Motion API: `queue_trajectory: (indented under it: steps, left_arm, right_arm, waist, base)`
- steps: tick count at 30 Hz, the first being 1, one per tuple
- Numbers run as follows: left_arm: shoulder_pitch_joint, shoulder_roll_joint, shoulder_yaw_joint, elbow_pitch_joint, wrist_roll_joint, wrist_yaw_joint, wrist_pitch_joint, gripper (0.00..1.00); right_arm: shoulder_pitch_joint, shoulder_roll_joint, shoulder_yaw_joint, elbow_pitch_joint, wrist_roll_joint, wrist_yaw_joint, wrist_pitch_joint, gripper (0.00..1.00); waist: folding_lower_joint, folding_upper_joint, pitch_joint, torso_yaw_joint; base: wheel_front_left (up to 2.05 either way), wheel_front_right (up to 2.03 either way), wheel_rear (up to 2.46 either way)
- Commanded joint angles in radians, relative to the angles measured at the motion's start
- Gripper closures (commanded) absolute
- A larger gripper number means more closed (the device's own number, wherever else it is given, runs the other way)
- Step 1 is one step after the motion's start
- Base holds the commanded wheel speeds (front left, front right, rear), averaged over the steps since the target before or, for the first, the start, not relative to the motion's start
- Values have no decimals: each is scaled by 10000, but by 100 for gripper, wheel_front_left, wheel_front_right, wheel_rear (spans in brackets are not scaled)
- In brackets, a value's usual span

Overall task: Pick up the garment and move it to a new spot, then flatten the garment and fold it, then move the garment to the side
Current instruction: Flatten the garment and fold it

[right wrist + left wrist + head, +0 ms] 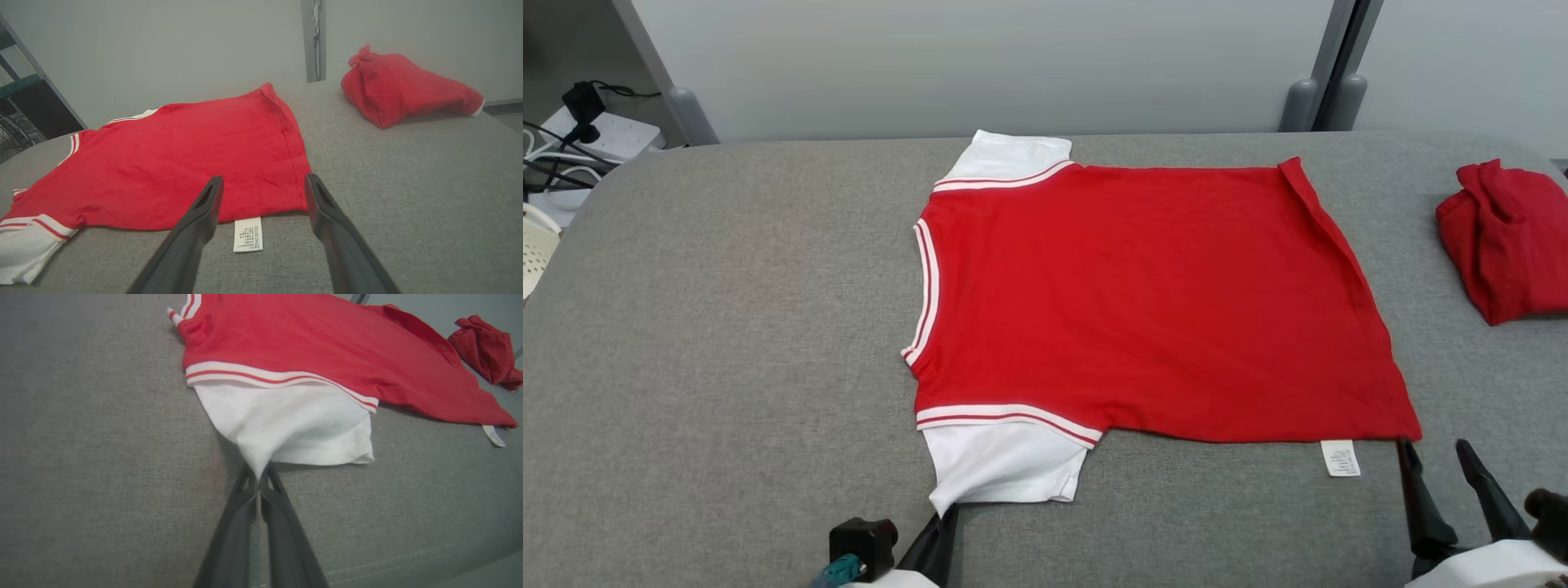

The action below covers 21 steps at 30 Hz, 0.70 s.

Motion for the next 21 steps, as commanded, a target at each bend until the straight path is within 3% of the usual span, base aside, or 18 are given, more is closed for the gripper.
queue_trajectory:
  steps: [1,11,21]
  left_arm:
    - [-53,233,270,-469,169,42,-122,100]
    - [156,733,230,-2090,318,449,346,100]
    - [180,841,22,-3175,441,670,668,100]
  right_arm:
    - [-565,-180,26,196,13,0,-134,0]
    - [-2100,-20,-450,3505,694,0,-133,0]
    - [-3260,-34,-742,5505,1010,0,-133,0]
  waist:
    - [0,0,112,135]
    - [0,0,487,596]
    - [0,0,742,909]
  base:
    - [0,0,0]
    - [0,0,0]
    - [0,0,0]
